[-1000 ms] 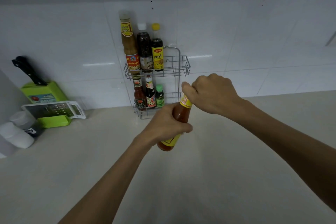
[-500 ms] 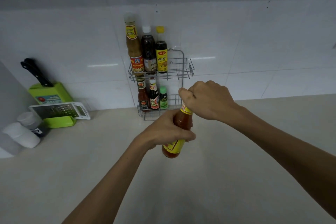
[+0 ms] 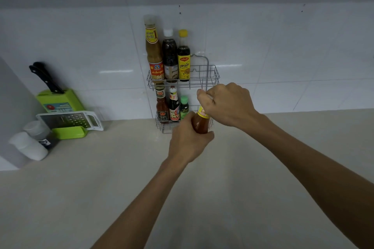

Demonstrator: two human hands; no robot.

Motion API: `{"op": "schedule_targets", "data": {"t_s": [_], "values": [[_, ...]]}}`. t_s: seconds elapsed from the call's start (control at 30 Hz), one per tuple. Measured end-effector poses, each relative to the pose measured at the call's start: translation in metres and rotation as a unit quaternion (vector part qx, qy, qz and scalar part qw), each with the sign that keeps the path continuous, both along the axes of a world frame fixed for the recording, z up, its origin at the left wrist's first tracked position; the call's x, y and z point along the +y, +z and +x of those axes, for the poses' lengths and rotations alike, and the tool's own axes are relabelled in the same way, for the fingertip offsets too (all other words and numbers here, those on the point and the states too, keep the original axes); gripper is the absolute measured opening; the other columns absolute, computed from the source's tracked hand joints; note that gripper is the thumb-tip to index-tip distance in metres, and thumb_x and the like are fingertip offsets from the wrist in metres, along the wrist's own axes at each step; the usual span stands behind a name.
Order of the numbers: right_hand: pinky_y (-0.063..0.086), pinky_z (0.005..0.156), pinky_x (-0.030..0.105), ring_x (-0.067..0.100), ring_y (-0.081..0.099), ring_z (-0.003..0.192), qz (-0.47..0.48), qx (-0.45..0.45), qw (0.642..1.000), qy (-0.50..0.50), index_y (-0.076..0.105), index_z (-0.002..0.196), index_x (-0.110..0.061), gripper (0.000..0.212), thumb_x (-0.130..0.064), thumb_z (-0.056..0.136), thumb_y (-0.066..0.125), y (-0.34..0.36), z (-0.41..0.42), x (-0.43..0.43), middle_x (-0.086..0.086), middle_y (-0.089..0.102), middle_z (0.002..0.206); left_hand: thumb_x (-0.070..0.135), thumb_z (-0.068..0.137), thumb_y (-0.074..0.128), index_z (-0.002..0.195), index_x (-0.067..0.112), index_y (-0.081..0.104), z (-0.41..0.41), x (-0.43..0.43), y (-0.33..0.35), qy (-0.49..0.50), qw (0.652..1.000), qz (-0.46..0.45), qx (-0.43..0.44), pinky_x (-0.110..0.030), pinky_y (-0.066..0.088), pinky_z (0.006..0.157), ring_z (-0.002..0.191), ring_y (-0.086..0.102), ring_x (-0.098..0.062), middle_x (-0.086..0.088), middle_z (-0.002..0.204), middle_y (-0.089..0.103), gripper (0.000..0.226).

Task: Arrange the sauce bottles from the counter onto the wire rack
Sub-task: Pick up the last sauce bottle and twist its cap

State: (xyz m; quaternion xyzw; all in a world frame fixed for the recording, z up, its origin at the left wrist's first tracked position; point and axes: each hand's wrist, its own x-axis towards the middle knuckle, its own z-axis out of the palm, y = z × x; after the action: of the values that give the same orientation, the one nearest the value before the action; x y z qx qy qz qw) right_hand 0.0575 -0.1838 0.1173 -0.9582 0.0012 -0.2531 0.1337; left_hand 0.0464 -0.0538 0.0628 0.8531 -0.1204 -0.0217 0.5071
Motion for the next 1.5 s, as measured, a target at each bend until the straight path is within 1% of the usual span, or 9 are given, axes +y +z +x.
{"op": "schedule_targets", "data": {"t_s": [0.2,0.47,0.6,0.73,0.87,1.03,1.2,1.3,1.5], "values": [[0.031,0.053,0.029,0.021,0.045,0.048,-0.009,0.021,1.0,0.002,0.046,0.049,-0.009,0.059,-0.05,0.092,0.043,-0.008,0.002,0.001,0.004,0.045,0.046,0.026,0.075,0.08,0.128,0.026,0.053,0.02,0.035,-0.017,-0.21,0.96,0.039,0.18,-0.041,0.052,0.099,0.11,0.063,-0.011,0.006,0.119,0.066,0.06],[0.045,0.055,0.034,0.014,0.056,0.063,0.165,0.075,0.982,0.05,0.049,0.077,-0.021,0.057,-0.077,0.074,0.055,-0.013,0.005,0.003,-0.004,0.058,0.068,0.021,0.07,0.086,0.123,0.022,0.066,0.039,0.043,-0.031,-0.138,0.989,-0.02,0.042,-0.023,0.054,0.087,0.1,0.067,-0.002,0.01,0.11,0.074,0.056],[0.055,0.068,0.029,0.01,0.064,0.083,0.21,0.169,0.959,0.086,0.057,0.117,-0.025,0.057,-0.065,0.077,0.065,-0.032,0.008,-0.004,-0.007,0.067,0.098,0.02,0.069,0.086,0.121,0.022,0.068,0.052,0.04,-0.035,-0.107,0.994,-0.023,0.018,-0.016,0.053,0.085,0.099,0.067,0.0,0.011,0.109,0.074,0.055],[0.049,0.068,0.017,0.007,0.063,0.086,0.237,0.173,0.952,0.09,0.063,0.115,-0.024,0.037,-0.046,0.086,0.068,-0.05,0.015,-0.008,-0.008,0.067,0.097,0.016,0.069,0.086,0.129,0.021,0.063,0.061,0.026,-0.051,-0.066,0.997,-0.011,-0.032,0.001,0.045,0.075,0.103,0.064,-0.004,0.01,0.113,0.071,0.064],[0.037,0.064,0.005,0.007,0.059,0.087,0.261,0.146,0.952,0.062,0.063,0.116,-0.019,0.034,-0.035,0.087,0.07,-0.066,0.027,-0.016,-0.002,0.071,0.105,0.027,0.076,0.081,0.137,0.028,0.056,0.082,0.013,-0.069,-0.079,0.996,0.011,-0.044,-0.022,0.05,0.095,0.116,0.061,-0.006,0.01,0.126,0.067,0.066],[0.041,0.072,0.003,0.012,0.063,0.097,0.323,0.095,0.94,0.052,0.062,0.123,-0.018,0.039,-0.022,0.086,0.073,-0.087,0.051,-0.029,-0.001,0.069,0.108,0.029,0.084,0.074,0.141,0.019,0.052,0.128,0.002,-0.078,-0.074,0.994,0.075,-0.04,-0.03,0.045,0.105,0.127,0.056,-0.015,0.001,0.137,0.061,0.062],[0.04,0.072,-0.001,0.01,0.059,0.095,0.362,0.079,0.928,0.028,0.062,0.121,-0.015,0.035,-0.012,0.087,0.07,-0.115,0.086,-0.037,-0.006,0.064,0.102,0.015,0.089,0.067,0.124,0.014,0.065,0.171,-0.004,-0.095,-0.067,0.99,0.121,-0.033,-0.022,0.045,0.087,0.113,0.064,-0.021,-0.003,0.123,0.069,0.036],[0.043,0.077,0.014,0.017,0.061,0.096,0.345,0.099,0.933,0.013,0.061,0.119,-0.013,0.032,-0.013,0.088,0.068,-0.13,0.114,-0.041,0.001,0.067,0.103,0.007,0.088,0.059,0.108,0.013,0.069,0.188,-0.006,-0.112,-0.047,0.991,0.125,-0.011,-0.028,0.05,0.084,0.104,0.065,-0.026,-0.006,0.109,0.072,0.022],[0.041,0.077,0.023,0.019,0.058,0.09,0.331,0.168,0.928,0.002,0.059,0.116,-0.008,0.029,-0.012,0.089,0.066,-0.153,0.167,-0.041,0.009,0.068,0.102,0.012,0.088,0.057,0.12,0.014,0.063,0.214,-0.014,-0.131,-0.026,0.988,0.14,0.053,-0.037,0.053,0.092,0.109,0.063,-0.031,-0.01,0.115,0.07,0.033]]}}
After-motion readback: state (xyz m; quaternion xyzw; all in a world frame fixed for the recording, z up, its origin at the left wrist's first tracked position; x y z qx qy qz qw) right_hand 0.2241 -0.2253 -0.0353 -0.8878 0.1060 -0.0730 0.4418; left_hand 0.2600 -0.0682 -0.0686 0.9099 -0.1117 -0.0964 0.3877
